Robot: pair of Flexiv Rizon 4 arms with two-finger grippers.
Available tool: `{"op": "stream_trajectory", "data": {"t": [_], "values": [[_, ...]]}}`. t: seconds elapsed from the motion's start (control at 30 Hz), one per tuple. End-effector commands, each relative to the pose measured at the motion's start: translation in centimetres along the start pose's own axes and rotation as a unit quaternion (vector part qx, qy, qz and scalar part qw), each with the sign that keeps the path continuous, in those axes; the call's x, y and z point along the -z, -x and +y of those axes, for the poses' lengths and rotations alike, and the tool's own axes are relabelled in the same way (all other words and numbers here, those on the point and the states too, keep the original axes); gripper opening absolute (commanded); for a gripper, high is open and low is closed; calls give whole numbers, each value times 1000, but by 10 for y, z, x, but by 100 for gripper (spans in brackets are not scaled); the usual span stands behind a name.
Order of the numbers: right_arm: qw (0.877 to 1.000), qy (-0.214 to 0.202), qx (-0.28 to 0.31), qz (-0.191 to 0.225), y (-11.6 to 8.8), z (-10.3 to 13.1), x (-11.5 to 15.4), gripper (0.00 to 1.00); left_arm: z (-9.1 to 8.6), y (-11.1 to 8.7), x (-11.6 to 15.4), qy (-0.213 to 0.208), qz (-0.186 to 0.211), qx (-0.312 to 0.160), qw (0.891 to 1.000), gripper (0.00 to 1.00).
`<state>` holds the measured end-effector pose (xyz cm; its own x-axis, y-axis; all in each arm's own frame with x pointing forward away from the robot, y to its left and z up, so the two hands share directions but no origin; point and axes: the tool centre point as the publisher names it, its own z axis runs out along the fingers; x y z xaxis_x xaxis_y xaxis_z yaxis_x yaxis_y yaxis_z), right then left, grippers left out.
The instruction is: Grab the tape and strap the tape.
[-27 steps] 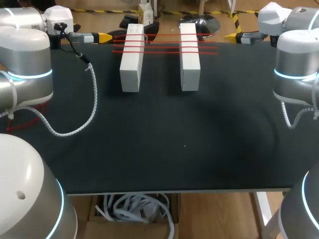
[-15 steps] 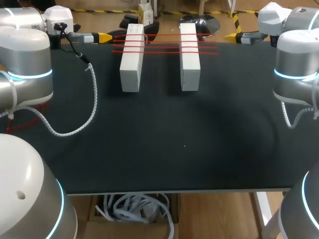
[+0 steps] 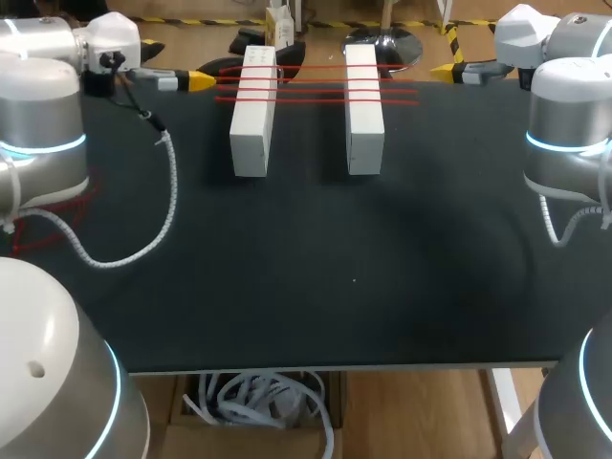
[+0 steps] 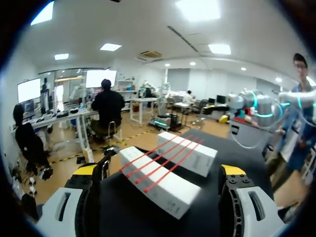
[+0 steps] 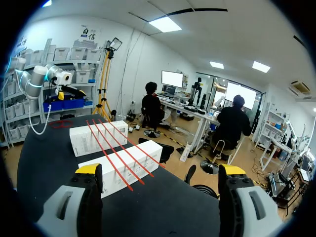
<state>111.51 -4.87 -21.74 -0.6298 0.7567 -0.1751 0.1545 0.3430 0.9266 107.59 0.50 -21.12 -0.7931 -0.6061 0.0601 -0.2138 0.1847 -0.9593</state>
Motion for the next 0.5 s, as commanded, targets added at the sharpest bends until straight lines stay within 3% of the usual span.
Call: {"op": "stream_trajectory", "data": {"t": [0.03, 0.17, 0.5], "values": [[1000, -1, 0, 1, 0, 0, 1, 100, -1, -11, 13, -54, 111, -49, 991, 100], [1000, -1, 0, 1, 0, 0, 1, 100, -12, -34, 15, -75, 192, -113, 972, 100], [1000, -1, 0, 1, 0, 0, 1, 100, -13, -37, 14, -70, 197, -119, 971, 100]]}}
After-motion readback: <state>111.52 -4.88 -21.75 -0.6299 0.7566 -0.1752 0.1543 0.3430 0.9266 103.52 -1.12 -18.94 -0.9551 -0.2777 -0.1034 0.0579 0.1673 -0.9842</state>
